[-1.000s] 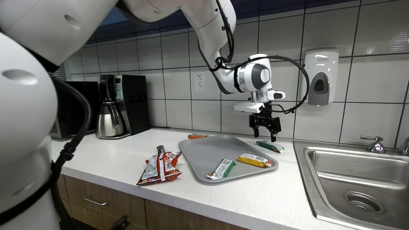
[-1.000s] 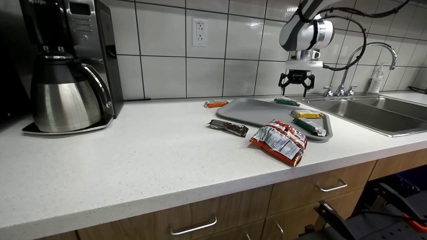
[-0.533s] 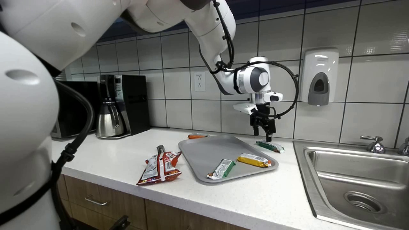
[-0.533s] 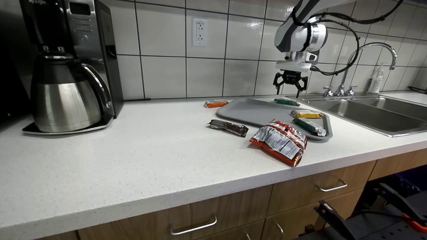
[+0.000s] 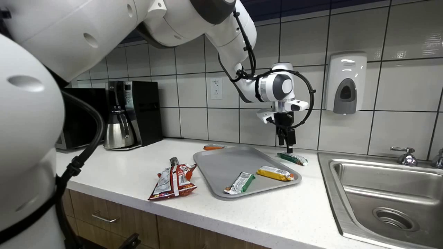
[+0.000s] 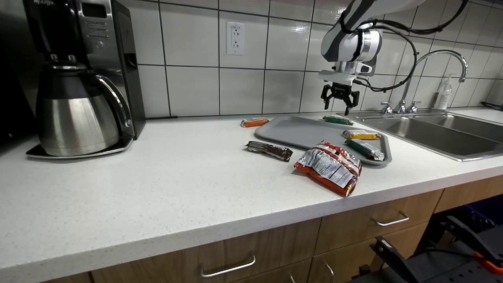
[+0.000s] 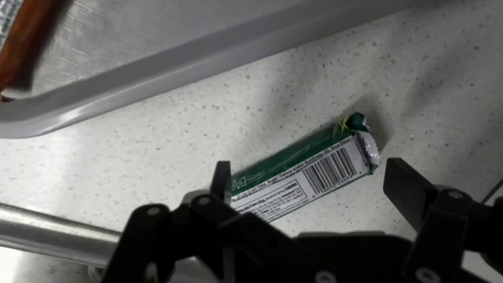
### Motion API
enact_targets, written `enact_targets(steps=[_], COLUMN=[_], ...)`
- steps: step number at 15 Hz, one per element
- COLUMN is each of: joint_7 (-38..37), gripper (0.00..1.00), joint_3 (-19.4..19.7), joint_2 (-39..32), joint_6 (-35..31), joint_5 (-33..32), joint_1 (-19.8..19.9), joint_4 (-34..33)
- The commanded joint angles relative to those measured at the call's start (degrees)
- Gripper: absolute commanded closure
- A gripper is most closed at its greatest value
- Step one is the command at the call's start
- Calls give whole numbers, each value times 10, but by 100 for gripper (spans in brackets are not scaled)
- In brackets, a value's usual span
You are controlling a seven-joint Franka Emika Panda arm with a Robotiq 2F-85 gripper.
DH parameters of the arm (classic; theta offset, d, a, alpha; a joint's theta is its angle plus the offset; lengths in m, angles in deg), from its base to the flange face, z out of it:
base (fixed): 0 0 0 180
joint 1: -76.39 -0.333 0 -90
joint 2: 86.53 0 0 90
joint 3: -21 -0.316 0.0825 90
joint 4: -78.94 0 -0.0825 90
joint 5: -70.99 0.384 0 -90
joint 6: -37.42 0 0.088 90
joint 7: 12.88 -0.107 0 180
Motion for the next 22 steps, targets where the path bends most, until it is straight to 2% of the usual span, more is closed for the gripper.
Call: enact_targets(steps=[1,9,22], joint_7=[-72,-194,-288], gripper=[0,0,0], joint_3=[12,5,-6], joint_2=[-34,-62,-86], joint_6=[36,36,36], joint_5=[13,23,57], joint_1=[2,6,23], joint_4=[-60,-91,-118])
